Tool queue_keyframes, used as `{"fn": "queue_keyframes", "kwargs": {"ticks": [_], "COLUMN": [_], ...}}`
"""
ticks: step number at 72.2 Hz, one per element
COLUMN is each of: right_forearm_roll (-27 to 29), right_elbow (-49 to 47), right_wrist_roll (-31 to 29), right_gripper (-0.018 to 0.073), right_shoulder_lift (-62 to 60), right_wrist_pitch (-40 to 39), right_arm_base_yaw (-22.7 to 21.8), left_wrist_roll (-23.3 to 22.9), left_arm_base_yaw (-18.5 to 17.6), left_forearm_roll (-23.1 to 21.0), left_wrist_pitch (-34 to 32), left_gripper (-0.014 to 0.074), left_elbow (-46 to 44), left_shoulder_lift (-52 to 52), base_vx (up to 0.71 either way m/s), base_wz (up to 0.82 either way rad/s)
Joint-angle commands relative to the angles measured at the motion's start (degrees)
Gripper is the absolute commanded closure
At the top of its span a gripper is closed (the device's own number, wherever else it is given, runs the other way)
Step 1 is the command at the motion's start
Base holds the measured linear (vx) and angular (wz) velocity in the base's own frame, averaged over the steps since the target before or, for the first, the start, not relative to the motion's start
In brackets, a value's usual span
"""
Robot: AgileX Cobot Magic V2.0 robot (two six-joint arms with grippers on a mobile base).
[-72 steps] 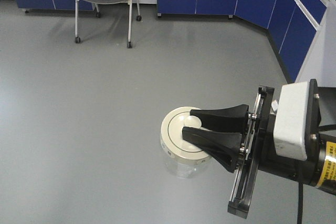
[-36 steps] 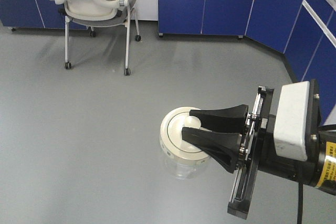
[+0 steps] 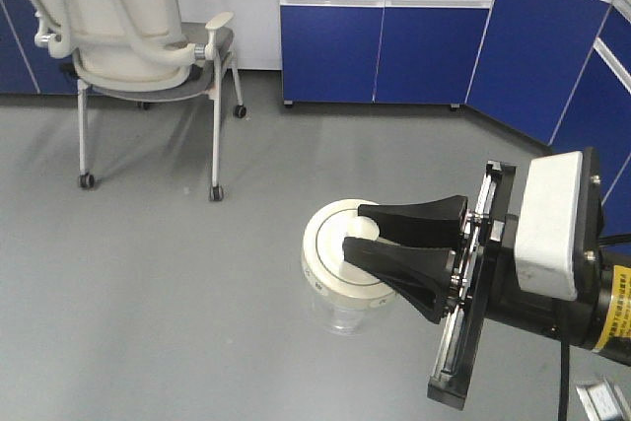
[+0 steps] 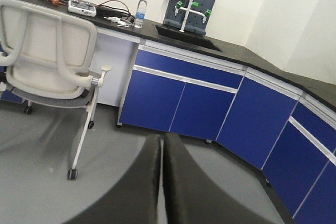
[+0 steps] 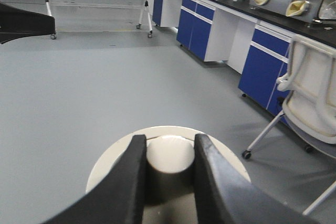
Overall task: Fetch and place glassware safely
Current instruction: 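Hold the jar in the right gripper while the base drives to the bench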
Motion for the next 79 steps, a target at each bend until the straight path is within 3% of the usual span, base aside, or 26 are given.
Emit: {"fn": "queue_keyframes", "kwargs": {"ticks": [1,40,79], "right_forearm_roll": [3.8,3.8,3.8], "right_elbow": [-1.6,-1.6,-1.6], "right_wrist_roll": [-0.1,-0.1,-0.1], "right_gripper": [0.0563,0.0563,0.0563], "right_shoulder_lift": [-1.2,-1.2,-1.2], "right_wrist_pitch": [-2.8,-0.8,-1.0], "right_arm_base_yaw": [-0.3,-0.3,-0.3], "left_wrist_roll": [-0.5,-0.5,-0.5], "left_arm_base_yaw": [0.0,0.0,0.0], "left_forearm_roll": [-0.6,-0.6,-0.6], "left_wrist_pitch": [-4.4,-4.4,-4.4], "left_gripper": [0.0603,0.0603,0.0603], "left_elbow": [-1.4,-1.4,-1.4], "left_shoulder_lift": [0.5,0.5,0.5], "base_vx": [0.58,0.51,0.35], "base_wz": [-0.08,-0.18,-0.89]}}
